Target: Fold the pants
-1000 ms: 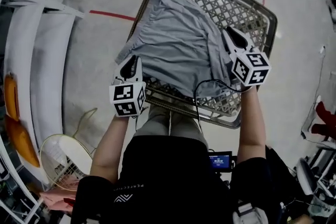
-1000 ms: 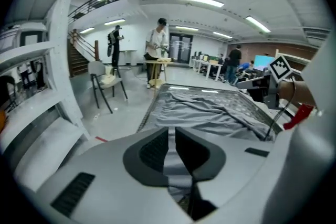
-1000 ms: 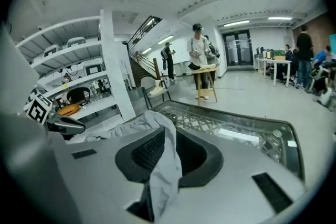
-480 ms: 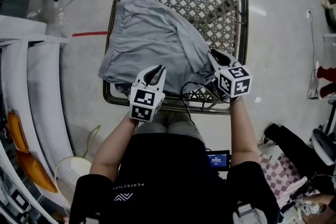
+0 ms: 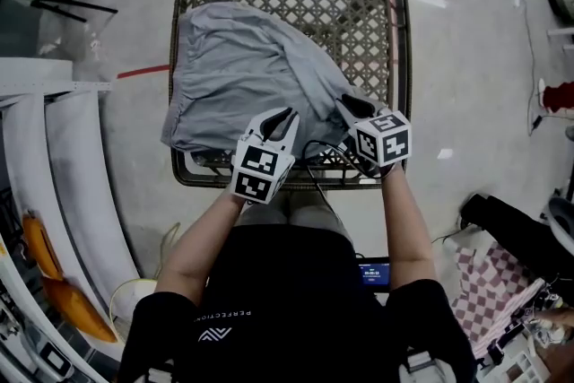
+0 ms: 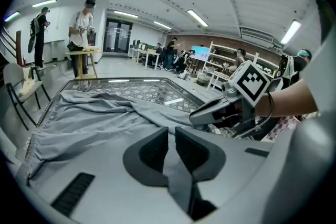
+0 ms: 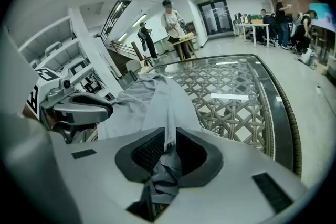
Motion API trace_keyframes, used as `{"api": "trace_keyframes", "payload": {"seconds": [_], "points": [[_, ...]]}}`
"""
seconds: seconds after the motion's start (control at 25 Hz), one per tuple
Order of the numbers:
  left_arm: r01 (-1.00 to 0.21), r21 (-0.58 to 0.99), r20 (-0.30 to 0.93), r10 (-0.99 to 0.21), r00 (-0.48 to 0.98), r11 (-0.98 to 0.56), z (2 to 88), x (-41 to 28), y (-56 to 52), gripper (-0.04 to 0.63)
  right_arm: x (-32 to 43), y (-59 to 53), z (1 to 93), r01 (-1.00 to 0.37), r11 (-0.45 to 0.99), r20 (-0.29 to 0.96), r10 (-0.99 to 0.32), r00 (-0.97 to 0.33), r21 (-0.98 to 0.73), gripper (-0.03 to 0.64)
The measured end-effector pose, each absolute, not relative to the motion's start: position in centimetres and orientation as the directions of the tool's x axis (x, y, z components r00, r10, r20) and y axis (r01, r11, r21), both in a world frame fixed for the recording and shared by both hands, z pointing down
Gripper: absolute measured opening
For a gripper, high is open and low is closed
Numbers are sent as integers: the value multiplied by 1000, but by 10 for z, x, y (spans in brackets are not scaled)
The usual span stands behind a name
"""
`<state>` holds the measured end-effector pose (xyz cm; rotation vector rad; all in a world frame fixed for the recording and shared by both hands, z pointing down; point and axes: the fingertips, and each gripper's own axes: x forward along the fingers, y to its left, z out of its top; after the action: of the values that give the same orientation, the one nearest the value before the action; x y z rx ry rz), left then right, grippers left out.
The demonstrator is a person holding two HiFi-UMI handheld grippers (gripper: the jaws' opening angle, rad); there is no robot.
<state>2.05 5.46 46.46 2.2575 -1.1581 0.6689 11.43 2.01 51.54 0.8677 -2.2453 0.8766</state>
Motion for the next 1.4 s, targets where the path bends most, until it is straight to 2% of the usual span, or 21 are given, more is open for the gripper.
{"api": "trace_keyframes", "payload": {"seconds": [0.08,0.16,0.28,0.4,0.56,1.4], "points": [[-831,218,631,-576,520,-511,467,24,55,48,113,20,522,-735,567,709,-338,-619,-372,59],[-830,220,634,-572,521,-512,469,26,54,48,111,23,528,-732,567,725,-310,-615,-378,98],[-833,223,637,-572,517,-506,470,25,51,48,110,24,534,-740,568,746,-301,-594,-361,103],[-836,224,638,-574,514,-501,471,24,48,48,112,22,536,-743,584,761,-305,-573,-325,57],[-841,232,628,-585,513,-488,471,22,42,48,112,19,529,-726,607,746,-309,-590,-324,46],[-879,204,629,-631,455,-431,470,9,-1,41,194,-131,488,-825,562,729,-541,-421,-60,37]]}}
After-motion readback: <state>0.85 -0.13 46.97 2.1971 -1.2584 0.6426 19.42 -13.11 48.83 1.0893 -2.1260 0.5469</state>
